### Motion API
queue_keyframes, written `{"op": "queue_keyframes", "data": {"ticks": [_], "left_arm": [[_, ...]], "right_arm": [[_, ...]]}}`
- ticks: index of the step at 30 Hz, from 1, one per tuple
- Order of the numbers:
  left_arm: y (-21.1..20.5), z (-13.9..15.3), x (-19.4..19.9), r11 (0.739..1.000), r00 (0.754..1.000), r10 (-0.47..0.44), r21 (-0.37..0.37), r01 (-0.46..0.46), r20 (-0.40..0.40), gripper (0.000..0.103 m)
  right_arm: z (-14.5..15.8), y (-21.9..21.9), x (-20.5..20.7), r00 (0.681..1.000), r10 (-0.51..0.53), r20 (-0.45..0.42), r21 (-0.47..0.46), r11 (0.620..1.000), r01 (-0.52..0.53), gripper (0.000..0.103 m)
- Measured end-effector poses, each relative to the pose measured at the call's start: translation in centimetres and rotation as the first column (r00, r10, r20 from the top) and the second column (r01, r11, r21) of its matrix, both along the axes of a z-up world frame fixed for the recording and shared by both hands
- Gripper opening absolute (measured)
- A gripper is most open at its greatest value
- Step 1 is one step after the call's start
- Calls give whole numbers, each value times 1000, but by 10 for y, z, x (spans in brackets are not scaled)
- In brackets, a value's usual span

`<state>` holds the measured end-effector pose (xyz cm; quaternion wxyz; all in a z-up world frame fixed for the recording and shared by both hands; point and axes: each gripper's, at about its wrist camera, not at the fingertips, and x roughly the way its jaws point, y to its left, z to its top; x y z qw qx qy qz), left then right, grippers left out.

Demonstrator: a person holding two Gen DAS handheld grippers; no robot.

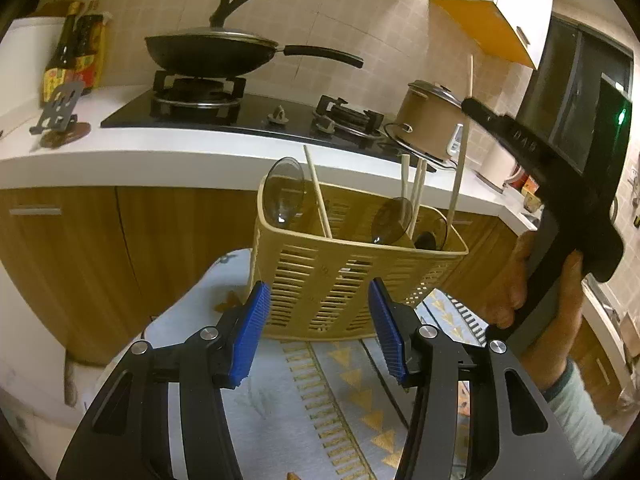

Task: Organize utensils
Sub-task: 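Lift the chopstick with right up over the caddy, then open right to drop the chopstick into the caddy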

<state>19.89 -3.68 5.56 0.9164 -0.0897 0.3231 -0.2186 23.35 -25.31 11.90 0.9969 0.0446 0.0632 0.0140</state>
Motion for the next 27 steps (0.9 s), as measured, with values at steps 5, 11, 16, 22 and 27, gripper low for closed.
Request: {"op": "queue_keyframes", "data": {"ticks": [5,11,16,22,27], "left_arm": [[1,-4,2,1000,1000,12,-1,-12,-17,50],[1,-1,-7,999,999,47,13,-46,-2,51],[-4,-2,-26,997,997,73,18,-73,16,58],[-14,-6,-58,990,988,122,61,-128,95,65],[-23,-5,-98,968,948,171,131,-212,270,83]], "right_arm": [[-15,-6,-6,1000,-6,-20,27,1000,6,4],[-22,-20,-32,993,47,-112,82,996,-38,20],[-33,-28,-76,979,86,-186,164,985,-56,41],[-57,-6,-136,969,28,-245,108,994,-2,66],[-73,19,-166,978,-89,-190,-65,995,78,73]]}}
